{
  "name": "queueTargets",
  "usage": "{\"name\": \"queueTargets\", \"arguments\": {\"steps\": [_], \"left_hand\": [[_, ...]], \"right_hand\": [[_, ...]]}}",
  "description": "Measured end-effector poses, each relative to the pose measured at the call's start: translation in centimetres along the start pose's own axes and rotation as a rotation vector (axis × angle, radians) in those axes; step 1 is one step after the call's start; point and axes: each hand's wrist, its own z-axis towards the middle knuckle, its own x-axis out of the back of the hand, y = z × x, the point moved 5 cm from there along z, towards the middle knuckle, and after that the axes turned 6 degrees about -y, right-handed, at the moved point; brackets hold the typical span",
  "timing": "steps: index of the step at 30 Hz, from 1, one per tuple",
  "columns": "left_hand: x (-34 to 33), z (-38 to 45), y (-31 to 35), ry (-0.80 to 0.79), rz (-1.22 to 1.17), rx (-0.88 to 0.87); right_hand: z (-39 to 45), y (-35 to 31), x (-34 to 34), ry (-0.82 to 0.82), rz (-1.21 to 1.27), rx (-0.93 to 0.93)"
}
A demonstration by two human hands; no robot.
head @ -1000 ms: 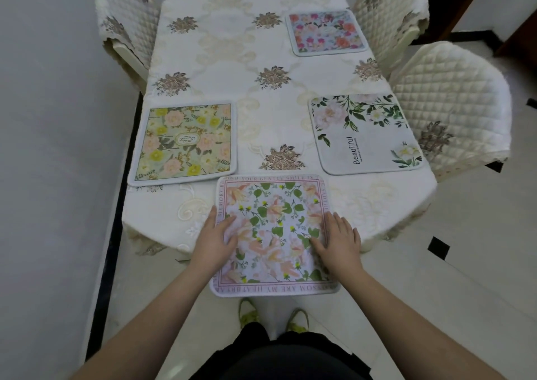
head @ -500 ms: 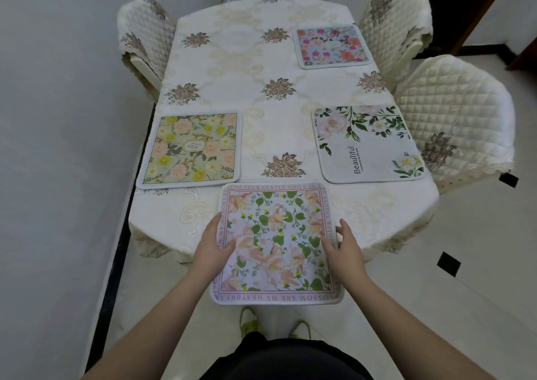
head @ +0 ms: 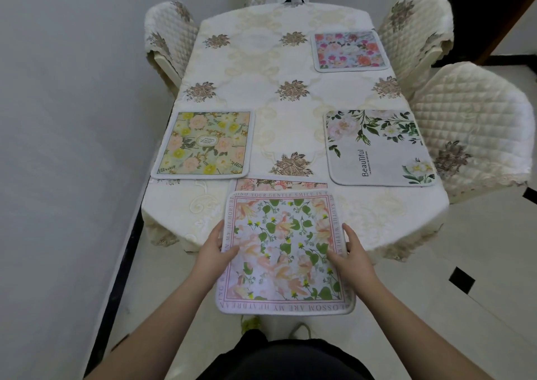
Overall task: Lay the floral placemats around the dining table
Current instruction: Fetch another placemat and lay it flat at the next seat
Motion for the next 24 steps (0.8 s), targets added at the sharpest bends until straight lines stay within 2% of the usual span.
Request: {"name": "queueTargets", "arguments": {"steps": [3, 8, 13, 17, 24], "left_hand": [[-0.2, -0.9, -0.9, -0.002, -0.024, 0.026], [-0.7, -3.1, -2.2, -0.005, 0.075, -0.011], [-0.1, -5.1, -2.7, 0.037, 0.004, -0.026], [1.8, -6.1, -2.4, 0.127, 0.014, -0.081], [7.1, -9.5, -2.5, 0.214, -0.07, -0.142]], "right_hand": [[-0.5, 0.3, 0.1, -0.05, -0.003, 0.002], [-1.2, 1.2, 0.0, -0.092, 0.009, -0.022], [-1.6, 0.8, -0.8, -0.092, -0.042, 0.021], [-2.4, -1.2, -1.9, -0.088, -0.093, 0.091], [-4.9, -5.7, -4.9, -0.096, -0.027, 0.176]]}}
